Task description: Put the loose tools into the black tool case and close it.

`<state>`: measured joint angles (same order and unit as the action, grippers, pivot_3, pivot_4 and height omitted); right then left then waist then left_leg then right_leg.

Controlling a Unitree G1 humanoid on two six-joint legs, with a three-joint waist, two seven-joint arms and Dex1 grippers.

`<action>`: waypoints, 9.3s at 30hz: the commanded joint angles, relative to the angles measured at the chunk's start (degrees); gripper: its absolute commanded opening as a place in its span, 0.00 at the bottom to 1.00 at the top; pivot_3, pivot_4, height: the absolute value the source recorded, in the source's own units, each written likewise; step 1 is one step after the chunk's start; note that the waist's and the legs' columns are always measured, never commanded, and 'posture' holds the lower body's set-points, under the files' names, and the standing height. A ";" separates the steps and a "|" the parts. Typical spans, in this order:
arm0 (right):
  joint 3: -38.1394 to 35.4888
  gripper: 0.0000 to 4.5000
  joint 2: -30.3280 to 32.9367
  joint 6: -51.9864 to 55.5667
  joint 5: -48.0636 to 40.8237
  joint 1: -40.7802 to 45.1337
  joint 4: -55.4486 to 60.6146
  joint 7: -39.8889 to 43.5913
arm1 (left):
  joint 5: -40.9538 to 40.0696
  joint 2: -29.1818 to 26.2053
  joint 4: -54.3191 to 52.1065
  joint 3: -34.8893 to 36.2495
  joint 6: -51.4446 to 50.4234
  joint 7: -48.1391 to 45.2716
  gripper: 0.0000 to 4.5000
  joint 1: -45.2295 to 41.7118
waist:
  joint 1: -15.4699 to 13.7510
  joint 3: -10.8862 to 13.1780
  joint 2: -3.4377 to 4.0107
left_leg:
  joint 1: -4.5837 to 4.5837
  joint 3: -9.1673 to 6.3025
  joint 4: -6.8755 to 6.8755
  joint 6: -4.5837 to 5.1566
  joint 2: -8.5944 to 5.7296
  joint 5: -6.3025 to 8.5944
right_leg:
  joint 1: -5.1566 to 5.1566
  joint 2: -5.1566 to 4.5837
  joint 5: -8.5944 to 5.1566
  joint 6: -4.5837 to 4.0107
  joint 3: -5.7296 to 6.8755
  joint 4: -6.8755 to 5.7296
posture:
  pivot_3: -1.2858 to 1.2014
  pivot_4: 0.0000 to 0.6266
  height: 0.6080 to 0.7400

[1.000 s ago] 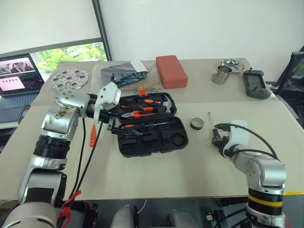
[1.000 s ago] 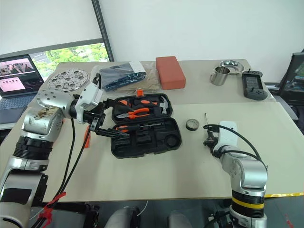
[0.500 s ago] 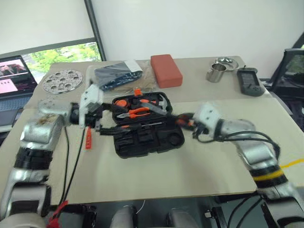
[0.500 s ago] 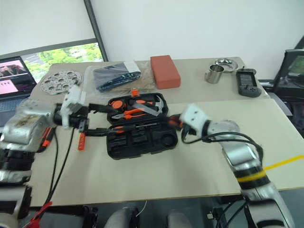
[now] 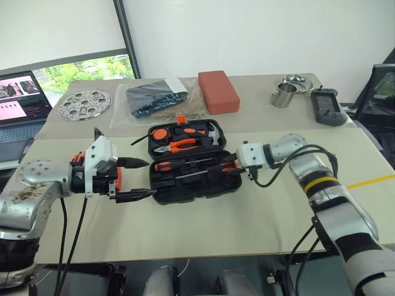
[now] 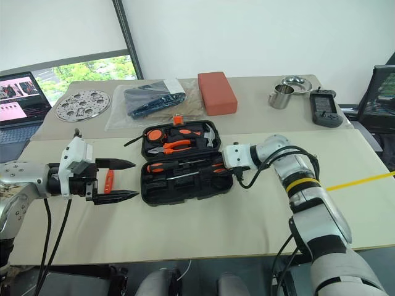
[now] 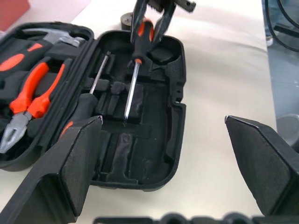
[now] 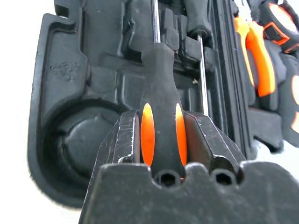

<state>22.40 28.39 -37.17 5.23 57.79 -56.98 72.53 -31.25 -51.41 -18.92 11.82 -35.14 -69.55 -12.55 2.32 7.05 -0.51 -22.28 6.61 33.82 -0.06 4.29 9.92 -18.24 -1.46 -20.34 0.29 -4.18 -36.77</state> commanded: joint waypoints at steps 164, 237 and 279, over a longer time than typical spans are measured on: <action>-22.61 0.99 4.26 50.09 -30.64 -33.19 63.39 -6.38 | 22.06 37.78 1.33 1.97 -14.01 73.37 1.00 6.97 | -1.30 -0.01 -0.09 | -0.03 0.01 -0.23 -0.21 0.10 0.12 | 0.07 0.03 0.12 -0.08 0.01 0.59 | 0.52 0.24 1.00; -26.60 1.00 13.65 54.22 -33.19 -41.82 68.50 -8.90 | 28.65 15.85 46.66 -26.08 32.47 -7.89 0.11 -28.66 | -1.63 -0.02 -0.03 | -0.49 0.05 0.02 -0.01 0.04 0.22 | -0.19 0.13 0.10 -0.05 0.15 0.57 | 0.52 0.24 1.00; -25.99 1.00 12.40 53.65 -33.08 -41.56 68.55 -9.46 | 27.10 18.48 57.57 -24.15 38.17 -10.34 0.01 -33.21 | -1.69 -0.07 0.06 | -0.51 0.03 0.09 -0.03 0.03 0.20 | -0.19 0.17 0.11 -0.05 0.17 0.52 | 0.52 0.24 1.00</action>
<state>-2.59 40.87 16.97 -27.16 16.20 9.58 63.38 -5.01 -32.91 37.24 -12.43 0.99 -80.10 -44.08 0.62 6.98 -0.45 -22.79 6.64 33.91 -0.10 4.32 10.12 -18.44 -1.29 -20.23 0.24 -4.00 -36.26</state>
